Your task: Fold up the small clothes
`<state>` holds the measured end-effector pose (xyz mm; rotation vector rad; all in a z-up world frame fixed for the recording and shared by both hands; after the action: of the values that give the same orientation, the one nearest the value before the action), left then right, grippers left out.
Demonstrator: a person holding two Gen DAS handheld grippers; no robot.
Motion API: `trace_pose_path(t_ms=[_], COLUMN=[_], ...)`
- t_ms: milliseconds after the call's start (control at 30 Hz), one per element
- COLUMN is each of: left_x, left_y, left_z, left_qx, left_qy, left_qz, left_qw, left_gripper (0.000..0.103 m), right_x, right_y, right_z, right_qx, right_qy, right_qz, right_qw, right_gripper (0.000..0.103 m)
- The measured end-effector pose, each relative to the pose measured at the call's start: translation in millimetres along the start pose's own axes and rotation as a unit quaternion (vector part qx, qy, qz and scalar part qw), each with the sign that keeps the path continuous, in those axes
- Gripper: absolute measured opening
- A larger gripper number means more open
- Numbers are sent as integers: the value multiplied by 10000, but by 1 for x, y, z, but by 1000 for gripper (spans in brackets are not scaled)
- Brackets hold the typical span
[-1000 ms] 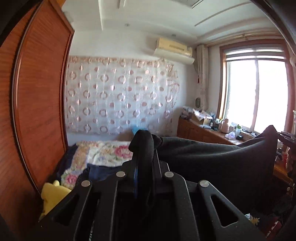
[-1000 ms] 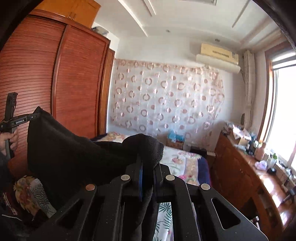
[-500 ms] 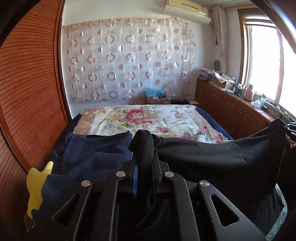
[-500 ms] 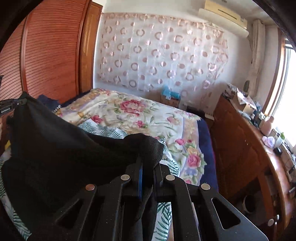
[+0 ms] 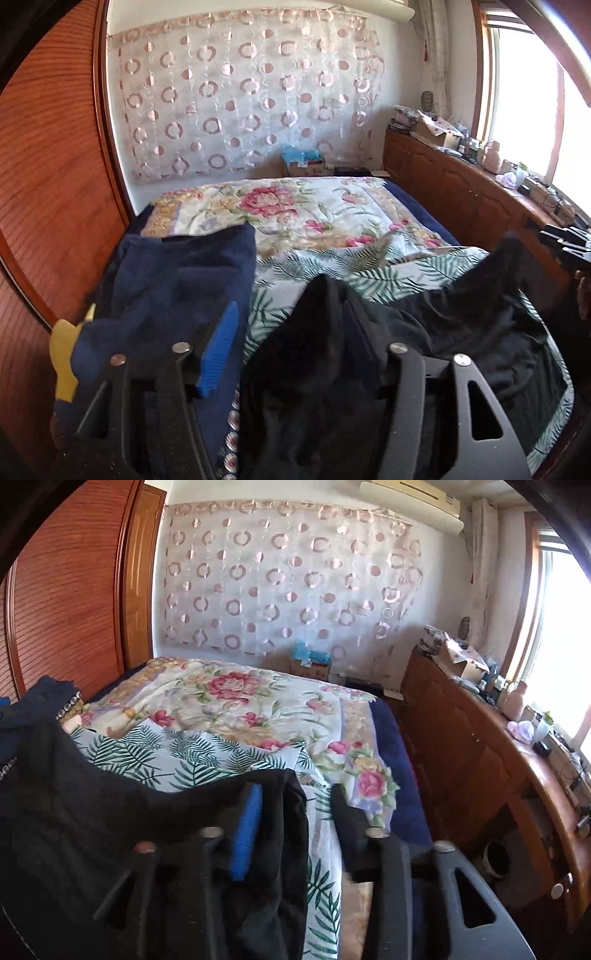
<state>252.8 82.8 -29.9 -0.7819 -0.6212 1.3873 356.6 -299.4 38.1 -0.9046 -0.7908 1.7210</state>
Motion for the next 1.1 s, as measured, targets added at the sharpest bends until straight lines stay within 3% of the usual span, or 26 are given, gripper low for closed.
trace_pose_path(t_ms=[67, 100, 433, 567, 967, 1100], left_x=[-3, -5, -17, -16, -11, -14], left_y=[10, 16, 96, 121, 148, 149], left_z=[5, 9, 23, 16, -10, -12], left_qx=[20, 22, 531, 796, 1284, 1261], left_qy=[71, 112, 358, 285, 244, 239], left_qz=[-25, -52, -90, -166, -123, -178], left_qw=[10000, 9999, 9979, 9963, 9914, 9916], left_gripper=[77, 78, 79, 79, 79, 80], right_x=[0, 0, 7, 8, -20, -29], right_y=[9, 16, 102, 119, 110, 104], right_z=[11, 15, 64, 75, 68, 62], right_qx=[61, 104, 899, 1199, 1464, 1431], right_qy=[-159, -250, -1040, -1146, -883, -879], right_qz=[-105, -141, -476, -586, -1014, -1152], right_qw=[9998, 9995, 9894, 9844, 9800, 9791], right_gripper=[52, 52, 52, 52, 52, 52])
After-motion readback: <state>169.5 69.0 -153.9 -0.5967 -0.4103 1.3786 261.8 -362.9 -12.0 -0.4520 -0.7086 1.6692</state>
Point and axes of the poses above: each gripper's, at about its wrist camera, not at the fingertips, and z roughly against the way its jaws point, x to its left, y to its underside, the point moved 3 cm from there along -z, roughly the way its jaws point, and after that the axes turned 4 degrees about y, right-handed, at the moved point
